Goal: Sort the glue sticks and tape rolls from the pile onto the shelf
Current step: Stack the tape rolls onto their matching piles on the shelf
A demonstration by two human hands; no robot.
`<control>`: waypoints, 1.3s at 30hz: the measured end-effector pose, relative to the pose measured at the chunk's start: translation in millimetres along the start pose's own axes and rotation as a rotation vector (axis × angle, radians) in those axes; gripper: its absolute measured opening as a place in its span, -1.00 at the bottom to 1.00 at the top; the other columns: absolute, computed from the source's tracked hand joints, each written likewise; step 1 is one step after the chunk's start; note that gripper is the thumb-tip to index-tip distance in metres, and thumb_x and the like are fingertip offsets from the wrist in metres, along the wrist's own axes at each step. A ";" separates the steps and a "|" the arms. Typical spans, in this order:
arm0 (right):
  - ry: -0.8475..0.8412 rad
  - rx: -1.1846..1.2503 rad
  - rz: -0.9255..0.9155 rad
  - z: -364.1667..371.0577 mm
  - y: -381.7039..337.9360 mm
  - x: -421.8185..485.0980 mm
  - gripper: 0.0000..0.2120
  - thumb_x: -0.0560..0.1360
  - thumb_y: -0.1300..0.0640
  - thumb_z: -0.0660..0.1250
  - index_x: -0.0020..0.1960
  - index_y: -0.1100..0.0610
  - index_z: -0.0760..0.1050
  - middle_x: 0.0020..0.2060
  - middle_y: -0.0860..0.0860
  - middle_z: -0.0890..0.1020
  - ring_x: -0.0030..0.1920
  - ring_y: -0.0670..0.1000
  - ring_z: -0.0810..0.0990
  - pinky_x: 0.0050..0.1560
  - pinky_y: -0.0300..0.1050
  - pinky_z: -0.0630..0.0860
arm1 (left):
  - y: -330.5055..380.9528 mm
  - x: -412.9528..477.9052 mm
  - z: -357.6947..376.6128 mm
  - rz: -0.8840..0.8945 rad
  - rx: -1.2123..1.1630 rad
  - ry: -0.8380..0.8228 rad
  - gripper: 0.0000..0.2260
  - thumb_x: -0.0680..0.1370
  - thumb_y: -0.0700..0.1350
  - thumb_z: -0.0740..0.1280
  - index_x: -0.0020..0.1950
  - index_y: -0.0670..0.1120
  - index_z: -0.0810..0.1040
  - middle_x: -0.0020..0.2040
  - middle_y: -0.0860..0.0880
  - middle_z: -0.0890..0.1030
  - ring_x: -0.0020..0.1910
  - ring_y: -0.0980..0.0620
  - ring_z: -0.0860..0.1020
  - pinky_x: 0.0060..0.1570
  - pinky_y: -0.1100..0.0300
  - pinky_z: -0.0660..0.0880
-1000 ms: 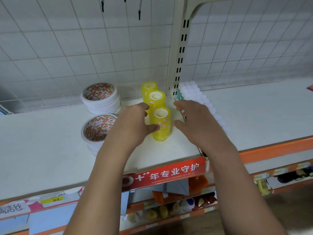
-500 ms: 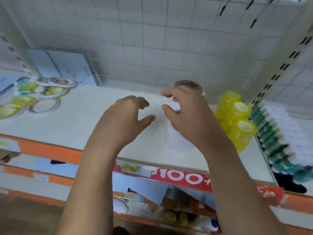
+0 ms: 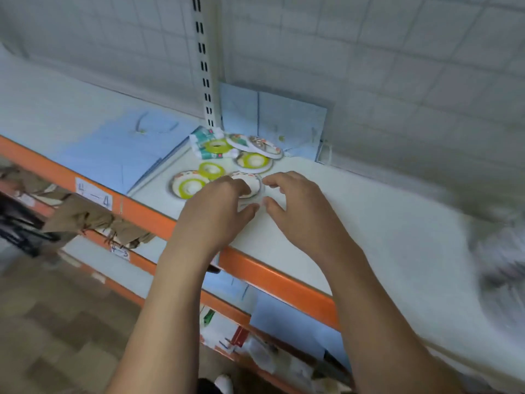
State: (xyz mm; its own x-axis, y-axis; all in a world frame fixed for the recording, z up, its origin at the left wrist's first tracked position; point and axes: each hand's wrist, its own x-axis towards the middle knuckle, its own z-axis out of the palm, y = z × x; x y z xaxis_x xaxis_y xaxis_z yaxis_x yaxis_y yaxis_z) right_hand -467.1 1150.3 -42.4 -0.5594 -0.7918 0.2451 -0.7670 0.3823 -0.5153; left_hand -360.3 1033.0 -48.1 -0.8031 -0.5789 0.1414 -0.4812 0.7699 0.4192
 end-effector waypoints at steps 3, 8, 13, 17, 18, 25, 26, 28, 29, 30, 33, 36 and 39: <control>-0.012 0.011 0.016 22.8 -15.2 23.7 -0.69 0.54 0.14 0.33 0.27 0.03 0.52 0.16 -0.03 0.57 0.17 0.00 0.52 0.20 -0.06 0.45 | -34.3 18.0 -7.6 -0.009 0.000 -0.037 -0.69 0.52 0.08 0.37 0.22 0.02 0.56 0.16 0.02 0.57 0.11 -0.01 0.54 -0.05 0.10 0.49; -0.053 0.015 0.021 52.7 -28.9 54.6 -0.71 0.54 0.18 0.32 0.25 0.04 0.53 0.15 -0.02 0.57 0.14 0.00 0.53 0.17 -0.08 0.46 | -79.4 39.3 -14.9 -0.043 -0.010 -0.031 -0.76 0.51 0.01 0.36 0.16 0.03 0.58 0.10 -0.01 0.55 0.11 -0.09 0.53 -0.01 0.04 0.50; -0.113 0.001 -0.014 74.3 -40.7 91.7 -0.71 0.55 0.20 0.31 0.27 0.11 0.52 0.19 0.04 0.57 0.19 0.03 0.52 0.19 -0.05 0.44 | -110.7 50.8 -18.9 -0.088 -0.078 -0.060 -0.73 0.50 -0.04 0.36 0.19 -0.03 0.59 0.11 -0.05 0.54 0.09 -0.11 0.53 0.02 0.00 0.50; -0.272 -0.065 -0.015 88.1 -42.4 118.4 -0.59 0.56 0.13 0.29 0.41 0.07 0.41 0.35 0.03 0.49 0.33 0.05 0.45 0.27 -0.07 0.39 | -121.5 57.6 -19.8 -0.049 -0.086 -0.106 -0.68 0.51 -0.03 0.37 0.25 -0.06 0.57 0.16 -0.05 0.52 0.14 -0.09 0.51 0.06 0.00 0.48; -0.326 -0.076 -0.007 91.0 -41.3 121.5 -0.54 0.56 0.14 0.28 0.46 0.06 0.36 0.40 0.02 0.44 0.38 0.04 0.40 0.31 -0.10 0.35 | -122.7 58.7 -19.3 -0.029 -0.081 -0.118 -0.67 0.52 -0.02 0.37 0.26 -0.07 0.56 0.16 -0.05 0.52 0.14 -0.09 0.51 0.06 -0.01 0.48; -0.366 -0.057 -0.025 94.7 -36.2 125.7 -0.47 0.50 0.20 0.35 0.44 0.00 0.37 0.36 0.03 0.44 0.35 0.04 0.41 0.30 -0.12 0.35 | -129.9 60.4 -17.7 0.081 -0.040 -0.196 -0.70 0.50 0.04 0.37 0.18 -0.06 0.59 0.15 -0.04 0.53 0.13 -0.07 0.50 0.09 -0.01 0.47; -0.341 -0.050 -0.020 92.5 -36.4 125.4 -0.47 0.48 0.18 0.38 0.42 -0.01 0.39 0.33 0.04 0.45 0.32 0.05 0.42 0.26 -0.12 0.36 | -130.5 60.5 -17.7 0.084 -0.040 -0.202 -0.69 0.50 0.05 0.38 0.18 -0.05 0.59 0.17 -0.05 0.53 0.15 -0.07 0.50 0.11 0.00 0.46; -0.288 -0.024 -0.012 87.7 -36.4 122.3 -0.48 0.46 0.15 0.39 0.39 -0.04 0.41 0.27 0.03 0.47 0.26 0.04 0.44 0.17 -0.12 0.39 | -131.8 61.2 -17.0 0.085 -0.034 -0.207 -0.68 0.50 0.05 0.39 0.20 -0.03 0.60 0.21 -0.06 0.53 0.20 -0.08 0.48 0.16 0.01 0.45; -0.264 -0.013 -0.014 85.7 -36.6 119.4 -0.49 0.46 0.15 0.39 0.38 -0.05 0.41 0.25 0.01 0.47 0.24 0.02 0.44 0.12 -0.14 0.38 | -132.5 61.7 -16.2 0.083 -0.031 -0.208 -0.68 0.51 0.06 0.38 0.21 -0.03 0.60 0.22 -0.06 0.52 0.22 -0.08 0.47 0.17 0.01 0.44; -0.247 -0.001 -0.017 83.8 -36.9 115.8 -0.50 0.46 0.14 0.39 0.38 -0.05 0.42 0.24 0.00 0.47 0.23 0.00 0.43 0.08 -0.17 0.36 | -132.8 62.4 -14.9 0.083 -0.026 -0.209 -0.67 0.52 0.08 0.36 0.21 -0.04 0.60 0.22 -0.08 0.52 0.23 -0.09 0.46 0.18 0.00 0.44; -0.226 0.032 -0.016 80.6 -38.1 104.1 -0.50 0.46 0.15 0.39 0.38 -0.03 0.41 0.27 -0.01 0.45 0.26 -0.03 0.41 0.08 -0.23 0.33 | -131.1 63.5 -9.8 0.076 -0.001 -0.196 -0.62 0.54 0.12 0.31 0.24 -0.07 0.58 0.21 -0.11 0.50 0.24 -0.11 0.44 0.21 -0.04 0.42; -0.222 0.043 -0.006 77.8 -40.0 94.0 -0.51 0.46 0.15 0.40 0.37 0.00 0.42 0.27 -0.01 0.46 0.24 -0.03 0.42 0.08 -0.26 0.32 | -126.6 64.6 -7.3 0.061 -0.010 -0.160 -0.69 0.52 0.05 0.35 0.23 -0.02 0.58 0.08 -0.10 0.49 0.18 -0.11 0.45 0.13 0.00 0.44; -0.208 0.030 -0.008 72.2 -40.1 83.0 -0.52 0.46 0.14 0.41 0.37 0.03 0.43 0.24 0.00 0.48 0.22 -0.04 0.43 0.05 -0.32 0.29 | -120.9 65.1 -9.8 0.038 -0.023 -0.138 -0.77 0.49 0.00 0.39 0.11 -0.04 0.62 -0.06 -0.07 0.46 0.07 -0.11 0.49 -0.01 0.05 0.45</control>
State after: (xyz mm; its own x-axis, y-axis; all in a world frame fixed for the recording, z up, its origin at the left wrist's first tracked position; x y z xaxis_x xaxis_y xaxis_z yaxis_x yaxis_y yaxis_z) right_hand -460.1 1034.9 -60.7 -0.4745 -0.8769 0.0763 -0.7595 0.3641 -0.5390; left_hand -351.0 899.6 -80.8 -0.8622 -0.5055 0.0334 -0.4423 0.7832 0.4369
